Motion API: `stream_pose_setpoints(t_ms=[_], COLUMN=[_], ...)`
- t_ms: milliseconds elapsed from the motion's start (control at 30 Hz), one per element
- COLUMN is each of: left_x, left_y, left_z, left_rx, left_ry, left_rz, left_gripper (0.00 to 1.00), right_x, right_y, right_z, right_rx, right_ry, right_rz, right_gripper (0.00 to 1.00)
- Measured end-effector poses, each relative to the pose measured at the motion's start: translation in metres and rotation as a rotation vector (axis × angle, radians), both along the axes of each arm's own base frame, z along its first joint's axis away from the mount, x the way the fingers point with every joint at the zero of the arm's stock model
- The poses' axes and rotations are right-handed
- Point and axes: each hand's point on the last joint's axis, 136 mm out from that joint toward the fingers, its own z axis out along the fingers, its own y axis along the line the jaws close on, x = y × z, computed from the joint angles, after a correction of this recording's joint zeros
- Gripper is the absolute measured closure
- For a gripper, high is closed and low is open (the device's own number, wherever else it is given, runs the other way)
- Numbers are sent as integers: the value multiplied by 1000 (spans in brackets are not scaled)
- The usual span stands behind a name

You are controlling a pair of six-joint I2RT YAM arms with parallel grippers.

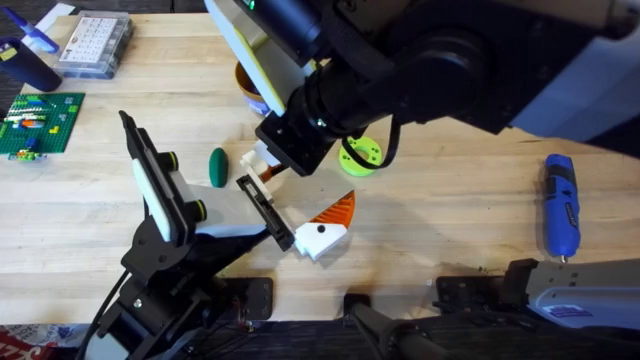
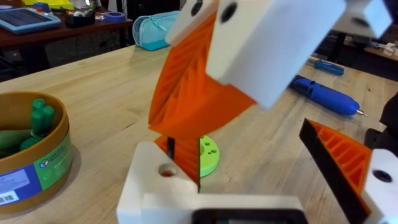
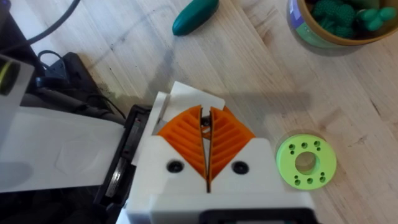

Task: Pick up the gripper from the table and insert it into the empty holder that is missing its gripper. Then pick up a screw, insert it into the mounting hole, and use the screwdriver to tighten it. Finally, clean up the table by picking up the vegetable and placing it into the bucket.

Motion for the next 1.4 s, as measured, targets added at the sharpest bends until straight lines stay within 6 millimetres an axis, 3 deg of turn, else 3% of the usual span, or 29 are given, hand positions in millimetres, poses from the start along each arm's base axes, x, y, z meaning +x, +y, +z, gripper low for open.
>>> stream_pose_setpoints(t_ms=[333,600,1100,1400], left_x=[0,0,0,0], left_y=[0,0,0,0], left_z=[0,0,0,0], left_rx=[1,1,1,1], left_ry=[1,1,1,1], left_rz=[0,0,0,0], left_gripper=[10,10,10,10], right_x=[1,2,3,1], right_y=[-3,-16,2,7], right_z=[1,34,51,43], right_rx=[-2,72,169,163], right_ry=[0,-48,-72,-40], right_rz=[-6,-27,5,18], right_gripper=[995,995,995,995])
